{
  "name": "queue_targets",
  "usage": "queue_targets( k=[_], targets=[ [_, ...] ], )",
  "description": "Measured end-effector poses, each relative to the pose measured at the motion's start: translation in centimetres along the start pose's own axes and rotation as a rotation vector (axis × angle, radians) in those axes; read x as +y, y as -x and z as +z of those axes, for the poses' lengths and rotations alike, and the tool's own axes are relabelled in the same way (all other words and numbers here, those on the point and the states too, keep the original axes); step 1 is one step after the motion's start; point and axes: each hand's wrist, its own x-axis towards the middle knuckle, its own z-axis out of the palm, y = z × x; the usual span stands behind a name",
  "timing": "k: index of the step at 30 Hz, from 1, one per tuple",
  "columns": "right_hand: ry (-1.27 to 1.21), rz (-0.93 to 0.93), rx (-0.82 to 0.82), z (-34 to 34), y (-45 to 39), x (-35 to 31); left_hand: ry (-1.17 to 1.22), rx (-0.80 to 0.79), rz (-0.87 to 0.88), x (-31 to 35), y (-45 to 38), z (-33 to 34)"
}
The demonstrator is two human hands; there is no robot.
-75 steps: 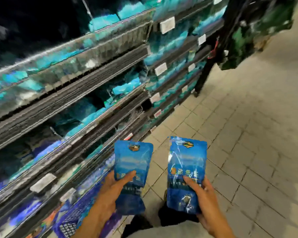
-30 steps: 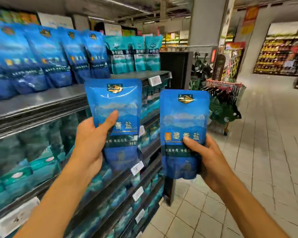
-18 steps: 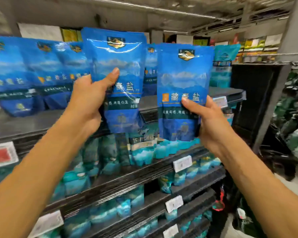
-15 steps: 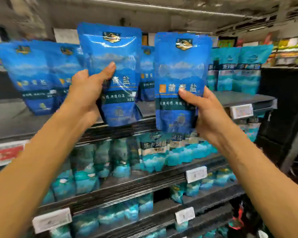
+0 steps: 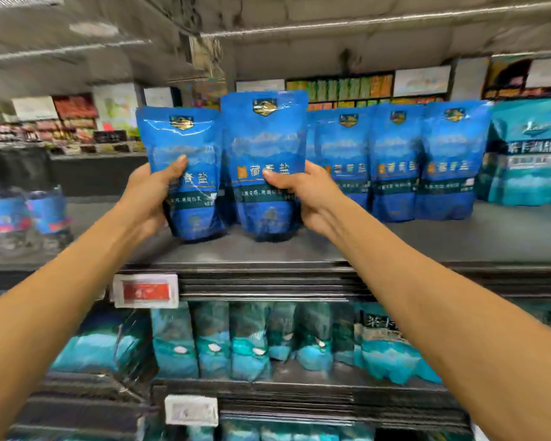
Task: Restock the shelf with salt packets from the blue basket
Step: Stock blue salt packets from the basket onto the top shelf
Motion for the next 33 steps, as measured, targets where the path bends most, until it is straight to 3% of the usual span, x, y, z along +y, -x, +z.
queue_targets(
  k=[4, 7, 11, 14, 23, 27, 33],
  targets=[
    [0.046, -0.017, -0.020, 2.7, -2.5, 2.0, -0.004, -0.022, 0.014, -0.4, -1.8, -2.2],
    [0.217, -0.061, -0.039, 2.7, -3.3, 3.1, -0.092, -0.052, 0.005, -1.3, -2.4, -3.6],
    [0.645, -0.120, -0.109, 0.8, -3.3, 2.9, -0.548, -0.162, 0.070, -2.2, -2.0, -5.9],
    [0.793, -0.110, -0.132, -0.1, -3.2, 2.7, -0.718, -0.230, 0.066, -2.3, -1.7, -7.0],
    [0.934, -0.131, -0.050, 1.1, -3.8, 3.3, -0.693, -0.232, 0.114, -2.7, -1.4, -6.3],
    [1.067, -0.153, -0.027, 0.8, -3.7, 3.3, -0.853, -0.288, 0.084, -2.3, -1.2, -7.0],
    [1.087, -0.039, -0.044, 0.8, -1.7, 3.0, -1.164, -0.080, 0.085, -1.9, 0.5, -7.1]
  ],
)
